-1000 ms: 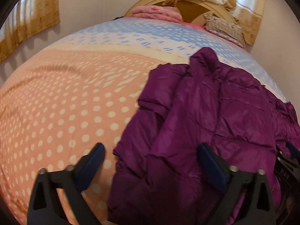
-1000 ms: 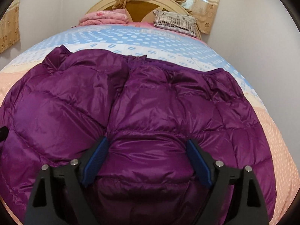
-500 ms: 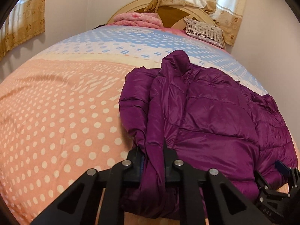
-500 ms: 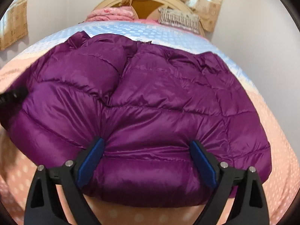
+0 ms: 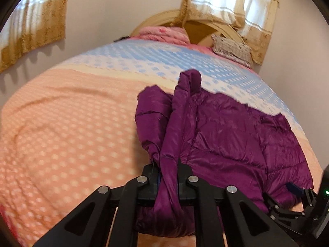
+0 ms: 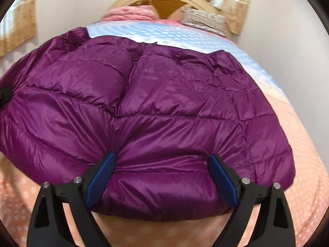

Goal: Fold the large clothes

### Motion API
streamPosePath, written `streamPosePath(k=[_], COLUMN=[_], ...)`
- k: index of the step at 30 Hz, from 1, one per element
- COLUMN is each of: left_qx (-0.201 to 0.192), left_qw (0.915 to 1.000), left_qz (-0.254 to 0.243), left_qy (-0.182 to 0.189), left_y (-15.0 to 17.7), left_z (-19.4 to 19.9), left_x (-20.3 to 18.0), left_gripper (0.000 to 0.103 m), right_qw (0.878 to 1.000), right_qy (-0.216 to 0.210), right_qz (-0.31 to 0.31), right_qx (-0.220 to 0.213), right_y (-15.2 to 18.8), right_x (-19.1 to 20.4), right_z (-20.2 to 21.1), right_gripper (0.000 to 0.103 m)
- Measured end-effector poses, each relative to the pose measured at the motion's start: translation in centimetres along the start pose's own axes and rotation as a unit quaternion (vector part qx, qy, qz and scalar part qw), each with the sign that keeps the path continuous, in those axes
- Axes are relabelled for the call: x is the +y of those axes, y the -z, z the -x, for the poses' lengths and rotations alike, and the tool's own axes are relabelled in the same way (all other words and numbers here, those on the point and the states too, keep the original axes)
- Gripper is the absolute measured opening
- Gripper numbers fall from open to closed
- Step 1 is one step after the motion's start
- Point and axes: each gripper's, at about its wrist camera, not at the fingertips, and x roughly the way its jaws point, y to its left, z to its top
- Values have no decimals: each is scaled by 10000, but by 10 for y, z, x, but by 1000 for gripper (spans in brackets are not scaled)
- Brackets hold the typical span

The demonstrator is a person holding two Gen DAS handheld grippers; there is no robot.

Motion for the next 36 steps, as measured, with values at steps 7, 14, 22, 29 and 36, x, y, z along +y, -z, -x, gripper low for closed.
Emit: streamPosePath(k=[7, 14, 22, 29, 36], left_qx=[-614, -1115, -930, -533, -700], left_qw=[9968, 9791, 9339, 8806, 8694], left_qz=[-495, -1657, -3322, -4656, -4878], left_qy=[-91, 373, 942, 698, 364], left_y=[-40, -50, 21, 106, 120], left_z=[37, 58, 43, -3, -5], left_x=[-37, -164, -312, -368, -387], left_gripper=[8, 8, 8, 8, 16], right_qw=[9959, 9825, 9567, 9490, 9501], right_qy=[-80, 1300, 1934, 1852, 1695], right_qz=[-512, -1252, -2168, -2553, -2618], right_qx=[-736, -462, -156, -38, -3], right_y=[-10, 26, 83, 112, 125], right_x=[-60, -175, -278, -293, -291], right_z=[56, 67, 100, 104, 96], right_gripper=[96, 96, 96, 96, 96])
